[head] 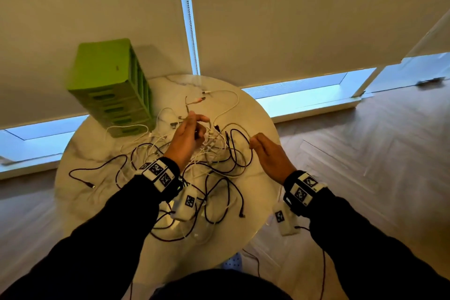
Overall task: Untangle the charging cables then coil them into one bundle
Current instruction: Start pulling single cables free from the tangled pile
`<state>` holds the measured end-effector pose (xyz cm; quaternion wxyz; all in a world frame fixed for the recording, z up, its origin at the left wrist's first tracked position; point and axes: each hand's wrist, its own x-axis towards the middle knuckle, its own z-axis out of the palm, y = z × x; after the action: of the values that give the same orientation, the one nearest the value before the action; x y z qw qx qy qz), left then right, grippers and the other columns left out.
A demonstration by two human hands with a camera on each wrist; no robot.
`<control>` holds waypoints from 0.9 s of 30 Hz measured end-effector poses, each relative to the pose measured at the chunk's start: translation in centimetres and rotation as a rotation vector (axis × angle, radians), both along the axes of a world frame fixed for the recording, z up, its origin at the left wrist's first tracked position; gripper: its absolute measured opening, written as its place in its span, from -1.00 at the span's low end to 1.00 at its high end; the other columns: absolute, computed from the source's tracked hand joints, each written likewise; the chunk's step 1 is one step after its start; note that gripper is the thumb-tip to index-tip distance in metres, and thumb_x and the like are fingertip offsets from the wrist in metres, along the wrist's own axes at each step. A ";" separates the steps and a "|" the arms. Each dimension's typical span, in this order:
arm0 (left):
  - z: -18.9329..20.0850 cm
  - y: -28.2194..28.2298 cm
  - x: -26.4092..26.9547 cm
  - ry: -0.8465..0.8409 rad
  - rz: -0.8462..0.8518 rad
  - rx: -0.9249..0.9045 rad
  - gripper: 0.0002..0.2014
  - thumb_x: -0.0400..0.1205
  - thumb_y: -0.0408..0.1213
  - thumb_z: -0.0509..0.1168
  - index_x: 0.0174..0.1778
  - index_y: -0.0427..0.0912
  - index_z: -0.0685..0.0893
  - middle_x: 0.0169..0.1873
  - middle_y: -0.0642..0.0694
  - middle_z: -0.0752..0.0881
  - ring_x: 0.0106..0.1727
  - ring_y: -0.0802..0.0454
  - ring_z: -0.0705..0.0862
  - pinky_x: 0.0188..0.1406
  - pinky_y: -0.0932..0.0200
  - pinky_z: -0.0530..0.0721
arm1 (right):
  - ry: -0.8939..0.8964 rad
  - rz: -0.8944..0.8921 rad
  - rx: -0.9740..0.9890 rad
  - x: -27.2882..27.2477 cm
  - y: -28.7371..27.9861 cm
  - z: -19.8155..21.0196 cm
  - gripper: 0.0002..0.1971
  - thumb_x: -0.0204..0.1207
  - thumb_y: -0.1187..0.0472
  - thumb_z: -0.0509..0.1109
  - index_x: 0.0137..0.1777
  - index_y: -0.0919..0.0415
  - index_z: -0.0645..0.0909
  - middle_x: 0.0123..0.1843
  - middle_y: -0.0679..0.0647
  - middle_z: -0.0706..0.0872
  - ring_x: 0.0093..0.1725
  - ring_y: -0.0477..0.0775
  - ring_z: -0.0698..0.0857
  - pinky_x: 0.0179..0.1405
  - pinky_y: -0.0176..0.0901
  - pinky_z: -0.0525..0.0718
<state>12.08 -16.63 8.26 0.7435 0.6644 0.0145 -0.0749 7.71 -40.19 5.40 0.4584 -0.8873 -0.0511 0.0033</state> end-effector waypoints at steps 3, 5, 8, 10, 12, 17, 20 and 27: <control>1.0 1.2 0.6 -0.018 0.064 -0.145 -0.60 0.84 0.08 -0.08 0.24 0.01 0.61 -0.45 0.02 0.36 -0.46 0.11 0.20 -0.44 0.16 0.14 | 0.158 0.053 -0.242 0.9 -3.3 -2.0 -0.72 0.81 0.07 0.13 -0.07 0.14 0.57 -0.26 -0.11 0.65 -0.21 0.04 0.63 -0.19 -0.15 0.49; 1.4 1.4 0.8 -0.004 0.065 -0.271 -0.70 0.86 -0.02 -0.01 0.31 0.06 0.59 -0.42 0.00 0.45 -0.46 0.11 0.26 -0.44 0.18 0.25 | 0.399 0.189 -0.379 0.6 -4.2 -4.5 -0.73 0.78 0.11 0.18 -0.17 0.05 0.57 -0.29 -0.14 0.63 -0.17 0.10 0.67 -0.09 -0.12 0.56; 1.1 0.6 0.5 0.021 0.008 -0.347 -0.73 0.85 -0.21 0.08 0.38 0.02 0.61 -0.25 -0.07 0.65 -0.41 0.11 0.41 -0.33 0.16 0.49 | 0.581 0.354 -0.565 -0.5 -3.3 -7.4 -0.83 0.71 0.05 0.20 -0.01 -0.08 0.63 0.05 0.05 0.76 0.15 0.21 0.73 0.24 0.06 0.66; 0.6 0.0 0.3 0.042 -0.009 -0.341 -0.72 0.84 -0.28 0.10 0.40 -0.02 0.62 -0.18 -0.07 0.68 -0.38 0.12 0.39 -0.31 0.20 0.44 | 0.482 0.372 -0.577 -0.5 -1.6 -7.5 -0.65 0.70 0.04 0.23 0.46 -0.08 0.51 0.47 0.12 0.59 0.44 0.21 0.58 0.46 0.13 0.53; 0.4 -0.6 0.3 0.067 -0.007 -0.349 -0.71 0.84 -0.32 0.10 0.39 -0.06 0.63 -0.18 -0.06 0.68 -0.38 0.12 0.34 -0.34 0.22 0.37 | 0.382 0.423 -0.307 -0.5 0.9 -6.3 -0.45 0.70 0.12 0.28 0.68 0.03 0.28 0.64 0.09 0.40 0.59 0.12 0.42 0.56 0.07 0.43; 0.9 -0.9 1.0 0.150 0.100 -0.302 -0.93 0.81 -0.25 0.20 0.11 -0.12 0.57 -0.36 0.01 0.50 -0.40 0.12 0.32 -0.44 0.24 0.34 | 0.236 0.527 0.007 0.5 6.2 -2.1 -0.71 0.80 0.08 0.17 0.40 0.19 0.49 0.04 0.09 0.72 0.00 0.00 0.70 0.03 -0.14 0.61; 1.1 0.0 1.9 0.144 0.163 -0.292 -0.82 0.81 -0.11 0.19 -0.04 -0.11 0.49 -0.44 0.03 0.42 -0.47 0.11 0.31 -0.49 0.22 0.45 | 0.102 0.464 0.025 1.8 5.8 -1.6 -0.77 0.81 0.08 0.13 0.15 0.16 0.58 -0.16 -0.10 0.65 -0.18 -0.19 0.62 -0.11 -0.24 0.56; 0.6 0.5 3.3 0.110 0.176 -0.324 -0.85 0.85 -0.18 0.09 0.07 -0.17 0.45 -0.35 -0.17 0.65 -0.20 -0.18 0.77 0.01 -0.26 0.80 | 0.022 0.237 -0.106 5.4 3.9 -3.0 -0.79 0.80 -0.02 0.09 0.11 0.01 0.53 -0.38 -0.11 0.56 -0.39 0.00 0.55 -0.32 -0.01 0.52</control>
<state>15.34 -16.11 8.84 0.8426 0.5269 0.1011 -0.0470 13.13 -36.27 2.41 0.4078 -0.8979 -0.1501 0.0700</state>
